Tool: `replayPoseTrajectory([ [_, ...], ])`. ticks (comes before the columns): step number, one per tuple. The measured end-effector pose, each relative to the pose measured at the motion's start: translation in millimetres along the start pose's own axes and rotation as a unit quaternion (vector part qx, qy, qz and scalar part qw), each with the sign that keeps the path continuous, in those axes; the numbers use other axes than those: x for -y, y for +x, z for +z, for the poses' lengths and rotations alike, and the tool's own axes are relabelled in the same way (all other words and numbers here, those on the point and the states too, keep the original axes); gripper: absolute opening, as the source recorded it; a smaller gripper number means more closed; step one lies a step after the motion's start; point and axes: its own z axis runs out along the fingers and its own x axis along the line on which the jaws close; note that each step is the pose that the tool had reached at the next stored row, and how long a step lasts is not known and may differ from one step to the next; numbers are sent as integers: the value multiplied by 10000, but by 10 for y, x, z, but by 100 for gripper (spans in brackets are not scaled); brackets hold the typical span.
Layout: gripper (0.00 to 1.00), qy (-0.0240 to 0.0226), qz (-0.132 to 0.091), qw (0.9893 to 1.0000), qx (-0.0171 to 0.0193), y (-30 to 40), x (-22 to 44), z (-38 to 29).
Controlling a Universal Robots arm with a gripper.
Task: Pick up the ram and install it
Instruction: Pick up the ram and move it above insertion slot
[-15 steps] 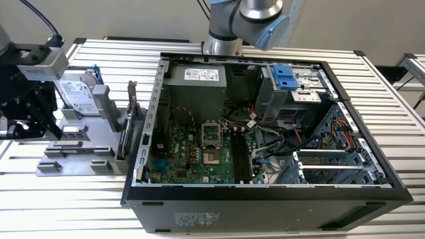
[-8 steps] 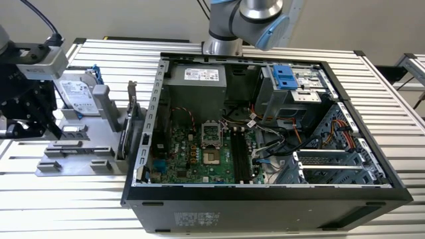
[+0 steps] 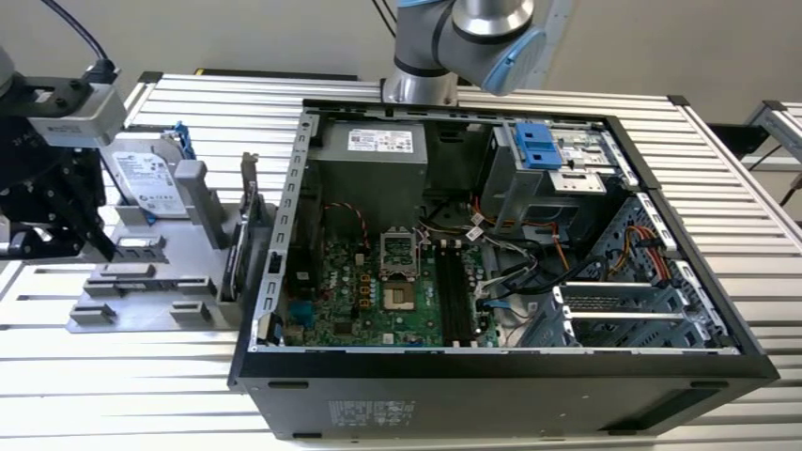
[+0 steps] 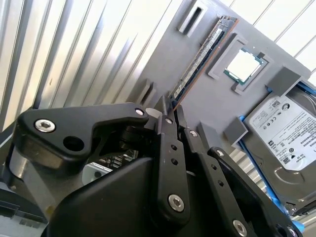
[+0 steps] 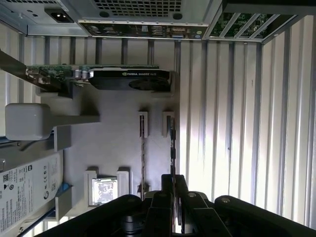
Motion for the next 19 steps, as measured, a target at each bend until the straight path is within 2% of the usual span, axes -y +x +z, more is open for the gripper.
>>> replayPoseTrajectory([
  [19, 0, 0, 0, 10000, 0, 2, -5, -121],
])
